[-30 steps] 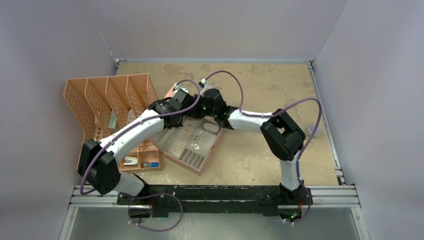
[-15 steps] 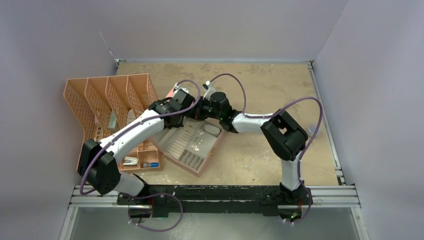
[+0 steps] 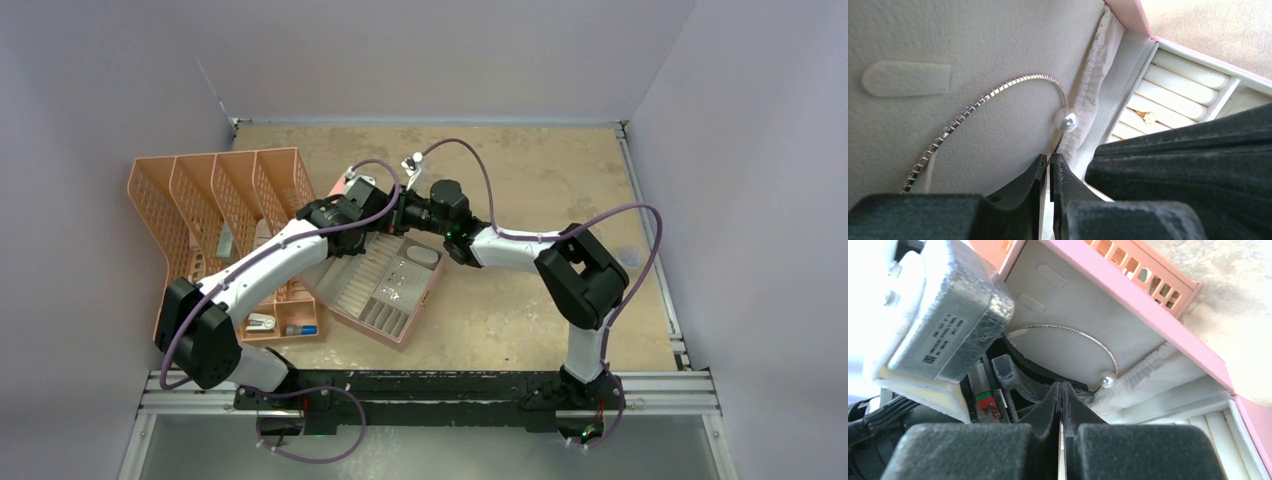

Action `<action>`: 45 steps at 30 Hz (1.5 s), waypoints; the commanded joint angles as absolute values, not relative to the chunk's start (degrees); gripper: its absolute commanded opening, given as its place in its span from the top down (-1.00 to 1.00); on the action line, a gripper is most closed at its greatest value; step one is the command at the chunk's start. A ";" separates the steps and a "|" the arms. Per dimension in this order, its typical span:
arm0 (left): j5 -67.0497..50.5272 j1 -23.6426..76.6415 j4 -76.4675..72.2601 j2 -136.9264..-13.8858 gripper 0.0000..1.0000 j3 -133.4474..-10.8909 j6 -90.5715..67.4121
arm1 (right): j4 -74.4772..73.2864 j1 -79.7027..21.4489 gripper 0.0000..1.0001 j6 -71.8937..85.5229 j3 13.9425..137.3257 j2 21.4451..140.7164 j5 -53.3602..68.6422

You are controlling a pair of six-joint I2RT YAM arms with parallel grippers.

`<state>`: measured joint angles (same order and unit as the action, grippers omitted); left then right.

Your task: Organize the mixed jewelry

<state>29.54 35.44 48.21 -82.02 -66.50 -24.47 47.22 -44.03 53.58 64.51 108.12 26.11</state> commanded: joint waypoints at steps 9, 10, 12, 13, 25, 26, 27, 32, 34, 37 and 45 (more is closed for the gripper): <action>32.12 34.76 49.57 -81.68 0.85 -67.86 -28.31 | 31.62 -44.80 0.56 52.91 68.29 105.56 10.02; 32.14 34.80 49.69 -81.50 0.86 -67.93 -28.74 | 31.44 -44.85 0.55 52.87 68.69 105.89 9.98; 32.23 34.51 50.14 -81.03 0.86 -67.89 -29.86 | 31.09 -45.03 0.51 52.87 69.38 106.42 9.94; 32.12 34.35 50.30 -80.77 0.87 -67.81 -30.34 | 31.11 -45.07 0.48 52.84 69.69 106.65 10.12; 27.94 33.00 48.25 -73.63 0.92 -65.57 -31.20 | 27.93 -46.80 0.30 53.17 75.08 110.45 9.09; 27.83 32.97 48.32 -73.31 0.92 -65.57 -31.25 | 27.83 -47.02 0.30 53.12 75.47 110.74 9.06; 27.85 32.97 48.34 -73.05 0.92 -65.50 -31.27 | 27.81 -47.28 0.30 53.17 75.76 110.93 9.00; 27.49 32.89 48.56 -72.52 0.92 -65.82 -31.67 | 27.36 -48.14 0.30 53.39 77.51 112.15 8.96; 27.38 32.93 48.60 -72.42 0.92 -65.99 -31.86 | 26.85 -48.33 0.31 53.51 78.36 112.89 8.90; 27.56 32.90 48.77 -72.34 0.92 -66.18 -31.99 | 25.70 -48.63 0.31 53.83 79.66 113.90 8.44; 28.25 32.89 49.17 -72.32 0.91 -66.43 -32.16 | 17.93 -49.47 0.37 54.85 83.94 116.29 2.67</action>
